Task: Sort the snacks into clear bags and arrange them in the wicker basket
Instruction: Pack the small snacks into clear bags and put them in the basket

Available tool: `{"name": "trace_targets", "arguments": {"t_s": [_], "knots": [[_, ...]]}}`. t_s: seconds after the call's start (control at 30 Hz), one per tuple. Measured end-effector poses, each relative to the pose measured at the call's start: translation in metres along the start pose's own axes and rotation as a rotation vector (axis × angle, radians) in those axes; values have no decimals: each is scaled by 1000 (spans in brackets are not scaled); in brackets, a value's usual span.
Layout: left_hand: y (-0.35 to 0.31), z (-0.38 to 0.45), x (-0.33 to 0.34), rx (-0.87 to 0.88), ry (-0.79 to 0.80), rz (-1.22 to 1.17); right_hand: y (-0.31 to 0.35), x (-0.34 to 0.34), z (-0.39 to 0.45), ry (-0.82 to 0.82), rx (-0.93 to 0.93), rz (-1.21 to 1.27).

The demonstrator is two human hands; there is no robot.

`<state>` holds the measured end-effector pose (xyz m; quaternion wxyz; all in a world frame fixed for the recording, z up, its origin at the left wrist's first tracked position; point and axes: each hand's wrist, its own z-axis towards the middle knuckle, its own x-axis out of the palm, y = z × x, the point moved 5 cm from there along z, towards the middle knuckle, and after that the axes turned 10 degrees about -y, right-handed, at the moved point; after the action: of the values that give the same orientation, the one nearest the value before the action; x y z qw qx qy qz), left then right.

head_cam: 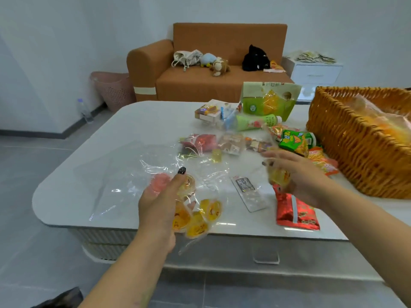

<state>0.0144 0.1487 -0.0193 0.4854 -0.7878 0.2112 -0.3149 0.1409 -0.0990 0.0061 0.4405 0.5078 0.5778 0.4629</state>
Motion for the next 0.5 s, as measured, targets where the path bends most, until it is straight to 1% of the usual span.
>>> {"name": "trace_targets", "arguments": {"t_s": [0.1,0.2,0.23,0.27,0.33,0.37,0.43,0.47,0.5], "knots": [[8,-7,-7,11,47,53,10,-3,-30,168,-13,71],[16,-17,-12,2,113,71,21,-4,-66,255,-55,68],[18,-23,-13,6,141,87,21,-4,-79,313,-48,72],[21,-27,-15,12,168,112,20,-3,-95,387,-22,90],[27,-39,-17,14,234,181,22,-1,-126,584,53,134],[31,-44,-19,9,273,218,22,0,-138,694,84,120],[42,-54,-18,-26,352,257,18,-4,-154,874,156,-4],[48,-58,-18,-65,387,255,13,-6,-155,923,175,-102],[54,-61,-18,-105,416,244,7,-8,-153,934,182,-195]]}}
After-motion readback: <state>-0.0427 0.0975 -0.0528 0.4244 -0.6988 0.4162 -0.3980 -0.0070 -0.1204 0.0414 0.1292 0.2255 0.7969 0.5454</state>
